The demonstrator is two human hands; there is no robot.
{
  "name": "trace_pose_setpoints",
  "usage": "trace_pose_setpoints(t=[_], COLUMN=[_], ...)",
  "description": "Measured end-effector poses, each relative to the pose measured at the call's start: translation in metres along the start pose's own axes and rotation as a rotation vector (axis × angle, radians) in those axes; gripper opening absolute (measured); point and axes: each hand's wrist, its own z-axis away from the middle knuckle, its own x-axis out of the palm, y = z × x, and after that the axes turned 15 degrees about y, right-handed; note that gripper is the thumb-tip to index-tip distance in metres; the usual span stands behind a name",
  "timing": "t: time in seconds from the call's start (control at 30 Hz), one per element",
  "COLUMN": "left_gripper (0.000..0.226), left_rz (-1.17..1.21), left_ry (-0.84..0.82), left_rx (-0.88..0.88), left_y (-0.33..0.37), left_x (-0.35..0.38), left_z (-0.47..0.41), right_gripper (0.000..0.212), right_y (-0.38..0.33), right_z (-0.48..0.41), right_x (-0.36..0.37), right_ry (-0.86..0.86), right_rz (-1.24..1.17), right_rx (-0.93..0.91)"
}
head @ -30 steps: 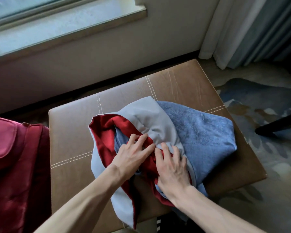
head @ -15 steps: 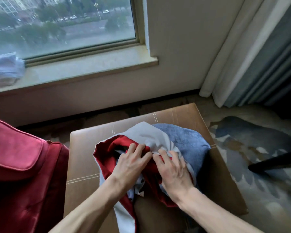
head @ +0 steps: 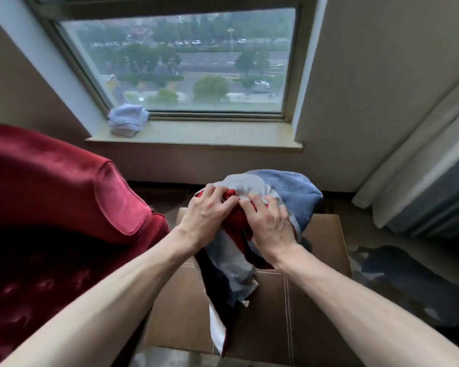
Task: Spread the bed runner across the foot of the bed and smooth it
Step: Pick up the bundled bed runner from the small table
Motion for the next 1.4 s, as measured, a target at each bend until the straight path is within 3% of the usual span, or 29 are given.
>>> trace_pose_setpoints(t=[0.33,0.7,1.03,1.23,1.4], left_gripper=[0.030,0.027,0.025,0.031,0.032], left_rz=[-0.177,-0.594,-0.900,-1.079,-1.134], left_ry=[0.134,0.186,0.166,0.107,0.053], left_rx=[-0.379,-0.735,-1.020,-1.159,-1.214], left_y=[-0.015,-0.015,0.025,0.079,0.098], left_x=[-0.135,-0.307,-0.439,-0.540,-0.573], left_z=[0.045,0.206,0.390,0.554,0.613], right_gripper=[0.049,0.057,0.061,0.061,0.059], right_y=[-0.069,-0.250,-0.429,-0.562,-0.611], right_z=[-0.037,0.000,0.120,0.259,0.310], right_x=[-0.095,-0.178,-0.252,-0.317,-0.337], right_ry=[0.025,0.143,0.165,0.174,0.202], right_rz=[-0.124,-0.395,-0.691,-0.823,-0.844], right_rx=[-0.402,-0.902,-1.232,-1.456,-1.517])
